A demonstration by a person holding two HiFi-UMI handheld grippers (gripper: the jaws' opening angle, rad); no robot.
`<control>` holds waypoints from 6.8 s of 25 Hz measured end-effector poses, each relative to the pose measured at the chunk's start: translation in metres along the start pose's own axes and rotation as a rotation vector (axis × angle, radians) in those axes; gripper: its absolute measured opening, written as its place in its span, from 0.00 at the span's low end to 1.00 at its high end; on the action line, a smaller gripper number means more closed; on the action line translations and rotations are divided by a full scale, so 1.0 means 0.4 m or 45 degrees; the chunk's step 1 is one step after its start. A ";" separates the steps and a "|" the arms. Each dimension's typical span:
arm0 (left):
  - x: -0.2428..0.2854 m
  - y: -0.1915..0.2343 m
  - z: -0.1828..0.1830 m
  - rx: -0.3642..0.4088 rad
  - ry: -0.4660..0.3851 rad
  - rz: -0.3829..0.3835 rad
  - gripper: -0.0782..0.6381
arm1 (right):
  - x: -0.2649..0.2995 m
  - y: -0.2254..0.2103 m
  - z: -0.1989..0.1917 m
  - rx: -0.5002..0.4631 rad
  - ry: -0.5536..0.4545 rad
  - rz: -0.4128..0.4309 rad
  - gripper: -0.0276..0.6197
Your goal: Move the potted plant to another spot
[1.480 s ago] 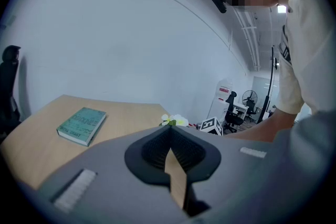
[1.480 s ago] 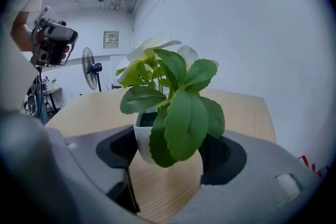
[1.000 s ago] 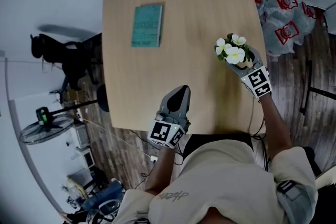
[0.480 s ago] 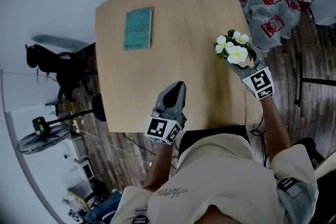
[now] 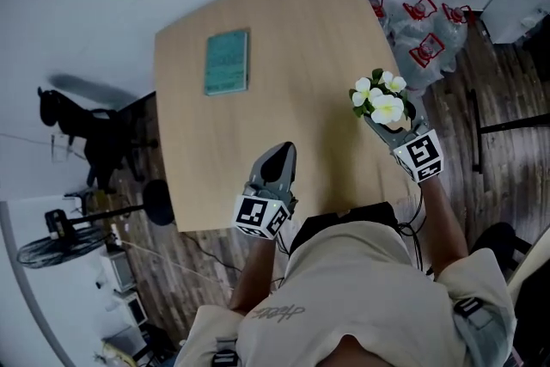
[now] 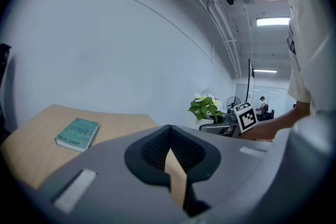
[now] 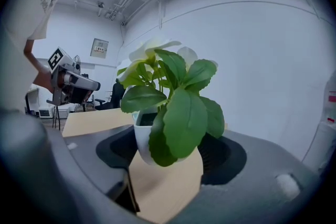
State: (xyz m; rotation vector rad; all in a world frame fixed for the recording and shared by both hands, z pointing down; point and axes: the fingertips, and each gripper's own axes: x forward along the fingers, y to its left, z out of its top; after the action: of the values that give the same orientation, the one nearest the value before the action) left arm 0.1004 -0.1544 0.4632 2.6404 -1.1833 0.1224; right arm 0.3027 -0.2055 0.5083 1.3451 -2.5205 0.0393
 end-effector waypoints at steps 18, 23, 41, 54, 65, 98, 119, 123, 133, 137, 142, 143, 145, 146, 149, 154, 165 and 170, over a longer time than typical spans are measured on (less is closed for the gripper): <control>-0.189 0.084 -0.039 -0.007 -0.006 -0.076 0.13 | -0.094 0.242 0.072 -0.015 -0.020 -0.104 0.58; -0.257 0.091 -0.071 -0.020 -0.010 -0.109 0.13 | -0.138 0.318 0.061 -0.014 -0.009 -0.144 0.58; -0.296 0.062 -0.080 -0.019 -0.019 -0.046 0.13 | -0.185 0.365 0.046 -0.008 -0.029 -0.089 0.58; -0.389 -0.012 -0.080 0.027 0.000 0.143 0.13 | -0.214 0.365 0.017 -0.018 -0.092 0.052 0.58; -0.435 -0.051 -0.094 0.035 0.029 0.219 0.13 | -0.235 0.383 0.019 -0.046 -0.122 0.105 0.58; -0.664 0.354 -0.068 -0.033 -0.055 0.215 0.13 | 0.062 0.691 0.166 -0.099 -0.108 0.095 0.58; -0.780 0.616 -0.112 -0.094 0.005 0.017 0.13 | 0.200 0.962 0.236 -0.021 -0.035 -0.028 0.58; -0.747 0.621 -0.115 -0.098 0.017 0.011 0.13 | 0.218 0.949 0.229 -0.023 -0.015 -0.009 0.58; -0.674 0.667 -0.062 -0.037 0.062 0.108 0.13 | 0.319 0.868 0.220 0.002 -0.071 0.074 0.58; -0.638 0.703 -0.023 -0.022 0.051 0.176 0.13 | 0.370 0.835 0.205 -0.004 -0.072 0.114 0.58; -0.625 0.734 0.003 -0.030 0.045 0.255 0.13 | 0.428 0.815 0.195 0.012 -0.082 0.181 0.58; -0.625 0.740 0.005 -0.032 0.050 0.266 0.13 | 0.441 0.815 0.194 0.013 -0.079 0.197 0.58; -0.628 0.758 0.005 -0.037 0.059 0.285 0.13 | 0.471 0.821 0.193 0.010 -0.070 0.229 0.58; -0.631 0.768 0.002 -0.044 0.063 0.295 0.13 | 0.488 0.827 0.189 0.005 -0.062 0.244 0.58; -0.635 0.797 -0.009 -0.065 0.066 0.315 0.13 | 0.541 0.848 0.167 -0.001 -0.028 0.283 0.58; -0.644 0.840 -0.014 -0.101 0.052 0.308 0.13 | 0.643 0.897 0.121 0.018 0.034 0.325 0.58; -0.746 0.999 -0.041 -0.158 0.096 0.278 0.13 | 0.891 1.033 0.032 0.074 0.167 0.317 0.58; -0.774 1.082 -0.059 -0.173 0.127 0.277 0.13 | 0.992 1.094 0.034 0.100 0.177 0.320 0.58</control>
State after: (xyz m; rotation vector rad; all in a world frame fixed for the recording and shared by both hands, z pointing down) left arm -0.4280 -0.2018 0.5129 2.3558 -1.3890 0.2026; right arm -0.2669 -0.2814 0.6460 1.0062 -2.5746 0.2759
